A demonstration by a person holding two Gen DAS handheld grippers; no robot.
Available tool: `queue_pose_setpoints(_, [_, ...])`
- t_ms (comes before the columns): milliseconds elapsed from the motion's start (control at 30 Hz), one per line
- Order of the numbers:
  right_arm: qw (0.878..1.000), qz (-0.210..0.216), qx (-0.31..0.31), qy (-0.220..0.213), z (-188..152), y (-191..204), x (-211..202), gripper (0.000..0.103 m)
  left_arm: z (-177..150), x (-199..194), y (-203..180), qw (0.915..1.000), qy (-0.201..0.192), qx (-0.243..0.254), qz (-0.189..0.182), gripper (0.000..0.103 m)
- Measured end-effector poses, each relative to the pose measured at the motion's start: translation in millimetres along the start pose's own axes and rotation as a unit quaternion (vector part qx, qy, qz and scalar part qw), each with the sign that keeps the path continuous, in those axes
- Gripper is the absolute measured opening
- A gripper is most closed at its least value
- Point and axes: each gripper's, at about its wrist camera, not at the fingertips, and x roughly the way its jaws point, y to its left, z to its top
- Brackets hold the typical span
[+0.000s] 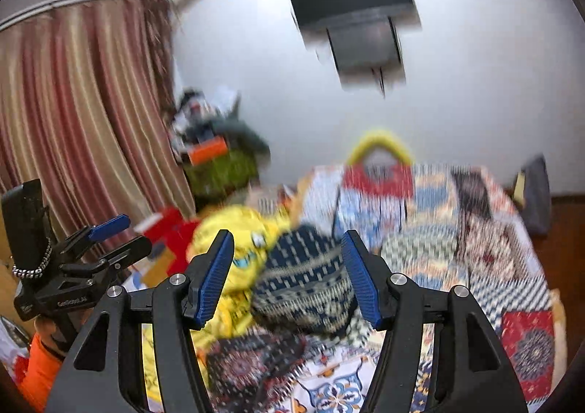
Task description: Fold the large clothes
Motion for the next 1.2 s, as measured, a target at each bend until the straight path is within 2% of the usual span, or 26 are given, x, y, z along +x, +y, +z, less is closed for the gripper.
queue_pose_setpoints(133, [0.998,0.003,-0.012,-0.054,-3,24,-36,0.057,8,-48,-19,0.9981,-0.061,0.000,-0.008,0.092])
queue_pose_setpoints(267, [0.995,-0.021,-0.025,-0.094,-11,41,-58,0.057,5,-82,-36,0.9939,-0.109,0.011,0.015,0.092])
queue_pose_setpoints(433, [0.993,-0.043,-0.041,-0.100,-17,53,-60,0.057,-5,-101,-46,0.9900,-0.138,0.012,0.029,0.092])
queue_pose_setpoints(533, [0.991,-0.066,-0.049,-0.103,-19,55,-58,0.067,-10,-104,-48,0.9894,-0.141,0.013,0.032,0.094])
queue_pose_setpoints(633, [0.989,-0.086,-0.047,-0.111,-22,55,-58,0.081,-15,-103,-51,0.9901,-0.134,0.015,0.037,0.101])
queue_pose_setpoints(733, [0.987,-0.099,-0.039,-0.118,-20,53,-59,0.092,-18,-99,-50,0.9908,-0.128,0.016,0.043,0.102])
queue_pose_setpoints(800, [0.985,-0.112,-0.036,-0.124,-20,51,-60,0.103,-19,-97,-50,0.9913,-0.123,0.016,0.044,0.102])
queue_pose_setpoints(900, [0.983,-0.123,-0.035,-0.134,-20,50,-65,0.103,-21,-95,-48,0.9915,-0.121,0.015,0.045,0.102])
queue_pose_setpoints(1200, [0.985,-0.123,-0.021,-0.118,-22,43,-63,0.103,-23,-93,-44,0.9919,-0.120,0.005,0.041,0.103])
